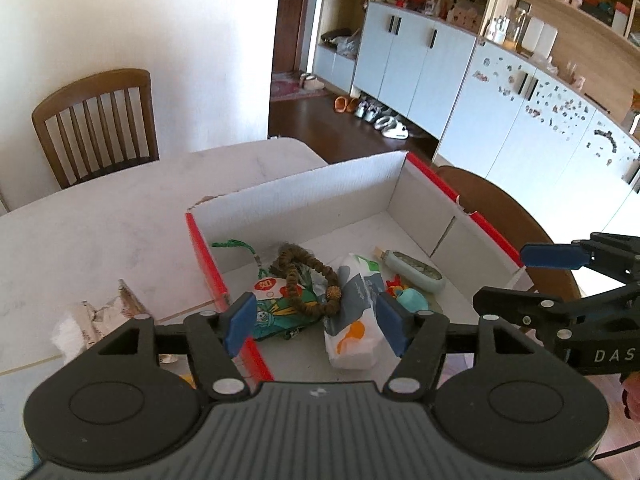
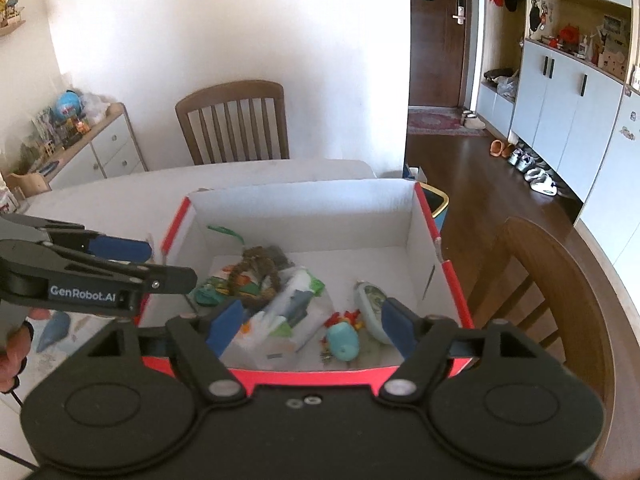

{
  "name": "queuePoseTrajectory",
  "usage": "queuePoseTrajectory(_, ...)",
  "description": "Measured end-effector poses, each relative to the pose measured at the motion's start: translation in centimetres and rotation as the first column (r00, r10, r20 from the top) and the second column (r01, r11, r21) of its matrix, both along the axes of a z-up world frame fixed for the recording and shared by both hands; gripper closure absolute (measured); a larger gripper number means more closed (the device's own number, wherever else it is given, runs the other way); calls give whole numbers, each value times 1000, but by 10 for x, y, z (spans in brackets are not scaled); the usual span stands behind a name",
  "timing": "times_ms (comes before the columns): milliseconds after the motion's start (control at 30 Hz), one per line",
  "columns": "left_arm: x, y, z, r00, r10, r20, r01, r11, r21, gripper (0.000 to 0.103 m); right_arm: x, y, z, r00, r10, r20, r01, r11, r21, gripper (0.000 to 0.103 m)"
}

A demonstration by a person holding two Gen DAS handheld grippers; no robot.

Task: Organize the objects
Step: 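Withdraw both tools from the box back over the table items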

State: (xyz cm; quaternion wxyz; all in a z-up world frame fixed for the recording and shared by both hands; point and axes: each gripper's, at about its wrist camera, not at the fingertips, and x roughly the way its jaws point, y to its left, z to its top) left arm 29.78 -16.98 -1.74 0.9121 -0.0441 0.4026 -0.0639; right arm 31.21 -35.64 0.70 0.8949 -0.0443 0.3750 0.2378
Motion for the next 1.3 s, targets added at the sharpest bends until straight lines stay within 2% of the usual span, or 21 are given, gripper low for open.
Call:
queuePoseTrajectory(67, -8, 6, 5, 1000, 2, 11, -2, 1000, -9, 37, -7, 4, 3, 1000, -7, 1, 7, 1000, 11, 23)
queuePoseTrajectory(300, -36, 29, 19, 999, 25, 31, -26, 999, 27, 32, -33, 23, 13, 1000, -22, 11, 22, 999, 30, 16)
queuePoseTrajectory(533, -64, 56, 30, 997, 15, 73, -16, 1000, 9, 22, -57, 50, 18, 999, -40, 12, 39, 998, 42, 14)
queuePoseTrajectory(700, -78, 72, 35, 996, 7, 91, -9, 1000, 12, 20, -73, 69, 22, 998, -49, 25, 48, 998, 52, 10)
queuePoseTrajectory(1033, -101, 108, 33, 993, -9, 120, 7, 1000, 12, 14, -95, 108, 20, 997, -60, 39, 58, 996, 61, 1)
queuePoseTrajectory(1100, -104, 118, 30, 993, -11, 120, 9, 1000, 13, 10, -98, 117, 19, 998, -59, 39, 57, 997, 58, 1)
queuePoseTrajectory(1167, -107, 128, 25, 993, -4, 120, 2, 1000, 21, 0, -100, 128, 17, 998, -57, 38, 55, 997, 50, 1)
queuePoseTrajectory(1300, -109, 152, 14, 993, 11, 122, -14, 1000, 19, 0, -102, 147, 10, 998, -51, 32, 50, 998, 38, 1)
